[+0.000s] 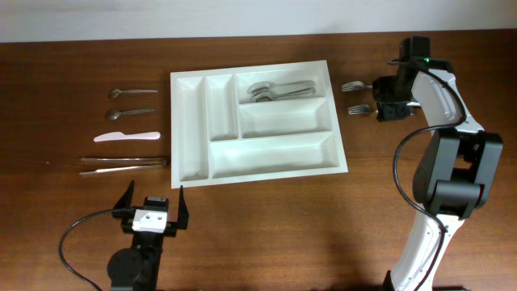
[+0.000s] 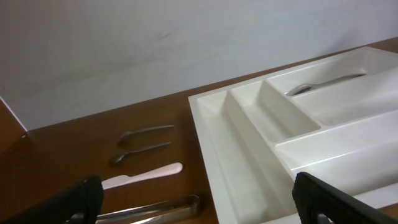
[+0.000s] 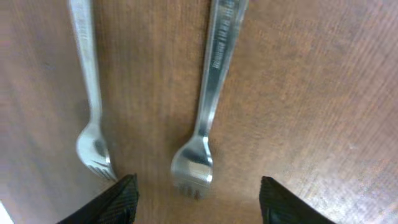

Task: Pack container
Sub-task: 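Lower the right gripper over the lower fork's handle and close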

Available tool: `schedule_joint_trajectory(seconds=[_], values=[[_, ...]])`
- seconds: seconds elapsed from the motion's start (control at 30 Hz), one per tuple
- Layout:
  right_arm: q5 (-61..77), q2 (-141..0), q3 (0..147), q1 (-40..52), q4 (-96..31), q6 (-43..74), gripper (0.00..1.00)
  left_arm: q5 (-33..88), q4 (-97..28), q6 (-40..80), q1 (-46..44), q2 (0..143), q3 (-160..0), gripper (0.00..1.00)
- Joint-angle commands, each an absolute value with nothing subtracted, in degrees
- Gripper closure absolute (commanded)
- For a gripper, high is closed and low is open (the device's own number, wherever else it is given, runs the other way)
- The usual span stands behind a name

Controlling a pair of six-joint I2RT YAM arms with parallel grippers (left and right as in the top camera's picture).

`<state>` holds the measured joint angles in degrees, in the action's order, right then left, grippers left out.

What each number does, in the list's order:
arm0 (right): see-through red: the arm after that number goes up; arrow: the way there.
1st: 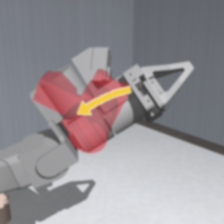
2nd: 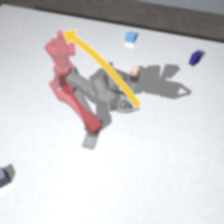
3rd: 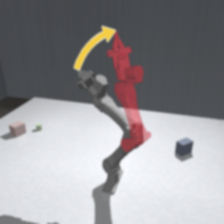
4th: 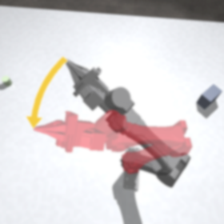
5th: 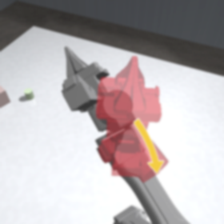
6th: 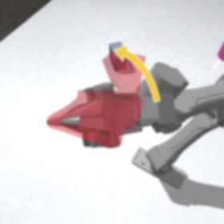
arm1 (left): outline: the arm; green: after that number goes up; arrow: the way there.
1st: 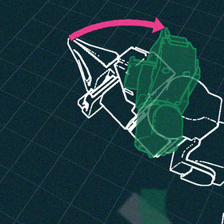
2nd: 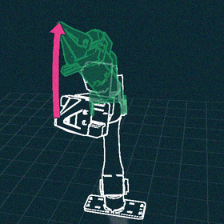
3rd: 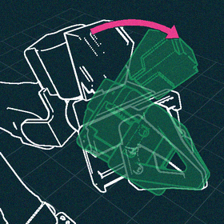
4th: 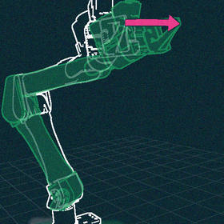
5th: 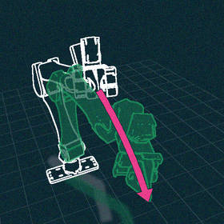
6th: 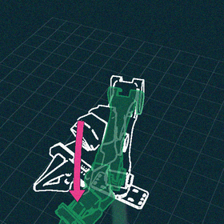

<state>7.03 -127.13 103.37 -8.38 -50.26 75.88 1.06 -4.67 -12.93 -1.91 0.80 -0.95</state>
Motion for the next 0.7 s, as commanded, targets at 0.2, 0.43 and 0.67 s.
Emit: schedule_joint_trajectory(seconds=[0.2, 0.43, 0.67], values=[[3.36, -127.22, 103.42, -8.38, -49.60, 75.37, 0.34, 0.67, -4.58, -13.78, -2.09, 0.36, -0.51, 0.01], [3.49, -129.58, 103.39, -8.36, -50.11, 75.20, 0.34, 0.67, -4.58, -13.78, -2.09, 0.36, -0.51, 0.01], [6.33, -130.04, 103.39, -8.23, -50.35, 77.41, 0.44, 0.67, -4.58, -13.80, -2.09, 0.36, -0.51, 0.01]])
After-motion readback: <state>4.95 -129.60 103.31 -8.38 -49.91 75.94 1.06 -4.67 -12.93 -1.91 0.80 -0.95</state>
